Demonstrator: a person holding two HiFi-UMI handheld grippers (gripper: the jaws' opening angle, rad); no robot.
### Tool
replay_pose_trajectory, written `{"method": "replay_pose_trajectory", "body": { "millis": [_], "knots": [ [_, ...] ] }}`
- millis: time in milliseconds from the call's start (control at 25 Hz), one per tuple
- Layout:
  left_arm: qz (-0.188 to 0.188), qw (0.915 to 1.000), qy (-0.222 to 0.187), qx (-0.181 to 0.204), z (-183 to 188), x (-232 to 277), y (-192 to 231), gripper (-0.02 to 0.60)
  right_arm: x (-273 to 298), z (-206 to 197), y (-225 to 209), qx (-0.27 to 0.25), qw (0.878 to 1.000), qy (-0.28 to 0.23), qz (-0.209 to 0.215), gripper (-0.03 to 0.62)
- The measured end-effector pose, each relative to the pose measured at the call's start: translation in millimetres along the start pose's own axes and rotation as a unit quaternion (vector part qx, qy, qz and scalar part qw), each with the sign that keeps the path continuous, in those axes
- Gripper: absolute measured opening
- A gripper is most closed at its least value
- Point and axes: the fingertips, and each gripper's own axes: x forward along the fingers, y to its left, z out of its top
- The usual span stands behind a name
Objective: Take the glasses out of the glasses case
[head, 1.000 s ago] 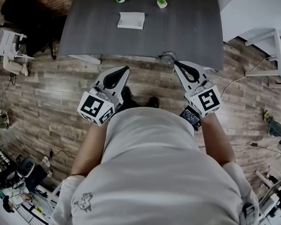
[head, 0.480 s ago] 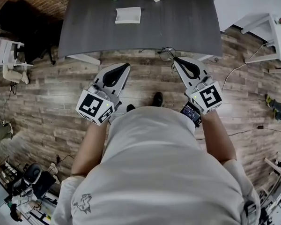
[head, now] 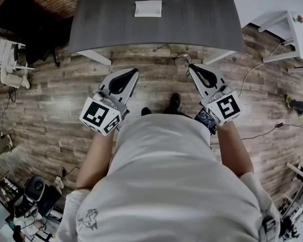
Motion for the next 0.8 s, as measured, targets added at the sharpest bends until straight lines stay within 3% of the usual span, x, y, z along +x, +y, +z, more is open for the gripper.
{"method": "replay_pose_trajectory", "body": {
  "millis": [520,800],
  "knots": [
    [-0.018,0.9998,0.0,-0.002,-29.5,-94.6,11.0,0.011,16.6,4.4,106.5,0.003,1.0,0.002,-0.005,0.014],
    [-0.014,0.9998,-0.003,-0.013,-38.8,-119.8,21.2,0.011,25.3,4.5,136.6,0.005,1.0,0.007,0.001,0.013]
  ]
}}
